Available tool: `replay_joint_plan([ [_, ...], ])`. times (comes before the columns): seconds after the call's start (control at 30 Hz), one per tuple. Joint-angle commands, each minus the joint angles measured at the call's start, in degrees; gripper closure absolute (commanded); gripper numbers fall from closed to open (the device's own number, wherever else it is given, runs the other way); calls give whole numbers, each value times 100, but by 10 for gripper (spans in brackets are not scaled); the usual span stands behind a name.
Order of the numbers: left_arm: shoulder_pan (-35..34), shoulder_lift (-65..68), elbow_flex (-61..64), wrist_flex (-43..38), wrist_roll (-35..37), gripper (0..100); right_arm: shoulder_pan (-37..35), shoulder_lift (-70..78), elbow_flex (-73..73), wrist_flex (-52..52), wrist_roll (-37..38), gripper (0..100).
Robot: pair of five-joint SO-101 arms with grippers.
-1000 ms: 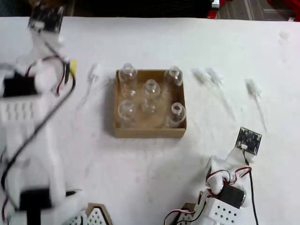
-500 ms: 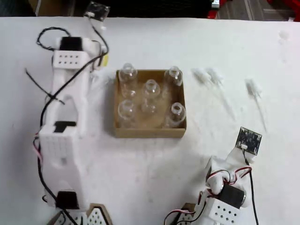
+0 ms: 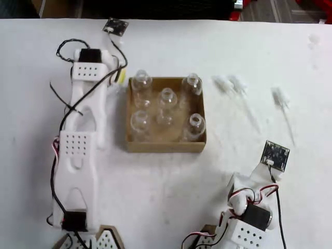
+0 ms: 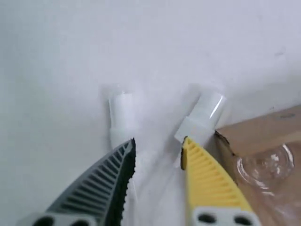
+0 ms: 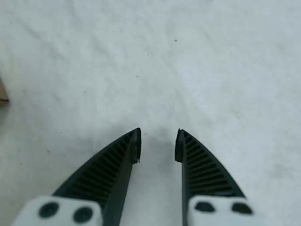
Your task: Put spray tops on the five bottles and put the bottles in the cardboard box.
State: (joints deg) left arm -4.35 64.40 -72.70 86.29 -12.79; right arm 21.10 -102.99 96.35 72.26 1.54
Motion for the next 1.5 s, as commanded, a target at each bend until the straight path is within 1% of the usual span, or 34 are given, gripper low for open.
replay_joint_plan([
  [0.0,101,40,-642,440,-35,801,48,-22,53,40,79,899],
  [0.1,101,207,-923,668,-35,729,48,-22,53,40,79,899],
  [0.13,92,259,-1011,730,-35,724,48,-22,53,40,79,899],
  [0.43,4,866,-1231,703,-70,736,48,-22,53,40,79,899],
  [0.63,-4,1007,-1222,571,-79,740,48,-22,53,40,79,899],
  [0.7,-4,1033,-1222,554,-79,773,48,-22,53,40,79,899],
  [0.93,-40,998,-1222,624,-70,982,48,-22,53,40,79,899],
  [1.03,-92,971,-1231,914,-44,966,48,-22,53,40,79,899],
  [1.23,-154,936,-1240,1582,-26,966,48,-22,53,40,79,899],
  [1.37,-338,585,-1081,1635,-9,966,48,-22,53,40,79,899],
  [1.47,-514,119,-501,1635,202,963,48,-22,53,40,79,899],
])
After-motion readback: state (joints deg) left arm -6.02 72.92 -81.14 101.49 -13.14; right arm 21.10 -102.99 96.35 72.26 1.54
